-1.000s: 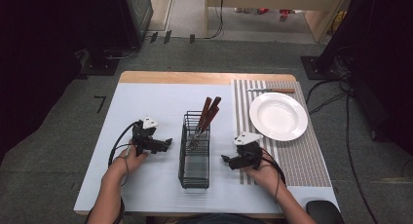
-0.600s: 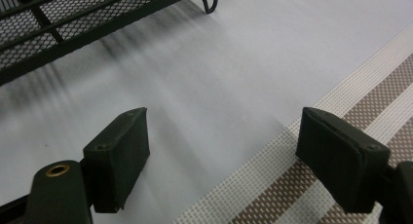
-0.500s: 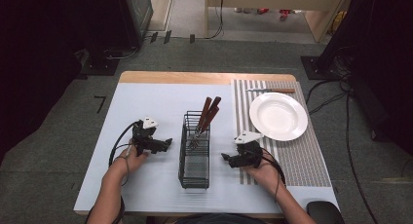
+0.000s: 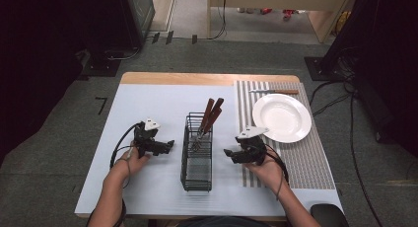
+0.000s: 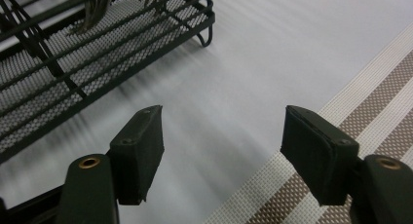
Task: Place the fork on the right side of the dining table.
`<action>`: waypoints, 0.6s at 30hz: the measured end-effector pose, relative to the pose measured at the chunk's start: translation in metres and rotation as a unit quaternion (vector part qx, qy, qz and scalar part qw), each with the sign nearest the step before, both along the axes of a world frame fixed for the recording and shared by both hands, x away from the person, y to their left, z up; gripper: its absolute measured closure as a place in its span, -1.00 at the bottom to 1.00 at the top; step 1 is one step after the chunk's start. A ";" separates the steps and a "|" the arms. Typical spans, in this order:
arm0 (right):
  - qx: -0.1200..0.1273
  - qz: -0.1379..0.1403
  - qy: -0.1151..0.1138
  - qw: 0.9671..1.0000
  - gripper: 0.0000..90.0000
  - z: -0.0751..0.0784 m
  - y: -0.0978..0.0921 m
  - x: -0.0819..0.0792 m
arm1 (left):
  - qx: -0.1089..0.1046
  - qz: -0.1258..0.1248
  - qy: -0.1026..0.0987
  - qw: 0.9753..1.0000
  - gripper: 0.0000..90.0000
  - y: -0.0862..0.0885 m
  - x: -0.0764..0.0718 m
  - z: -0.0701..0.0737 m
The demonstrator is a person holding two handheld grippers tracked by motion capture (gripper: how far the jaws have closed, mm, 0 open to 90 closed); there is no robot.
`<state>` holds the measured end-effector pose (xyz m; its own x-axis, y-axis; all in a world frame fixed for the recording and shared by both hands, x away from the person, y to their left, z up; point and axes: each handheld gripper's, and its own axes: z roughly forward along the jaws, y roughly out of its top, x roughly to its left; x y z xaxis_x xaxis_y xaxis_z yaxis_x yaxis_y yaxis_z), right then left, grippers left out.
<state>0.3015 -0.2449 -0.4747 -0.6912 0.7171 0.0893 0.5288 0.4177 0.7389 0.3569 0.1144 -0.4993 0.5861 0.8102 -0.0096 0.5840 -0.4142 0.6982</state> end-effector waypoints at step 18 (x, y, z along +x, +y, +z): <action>0.026 -0.010 -0.016 1.000 -0.15 0.036 -0.001 0.006 | 0.000 0.000 0.000 1.000 -1.00 0.000 0.000 0.000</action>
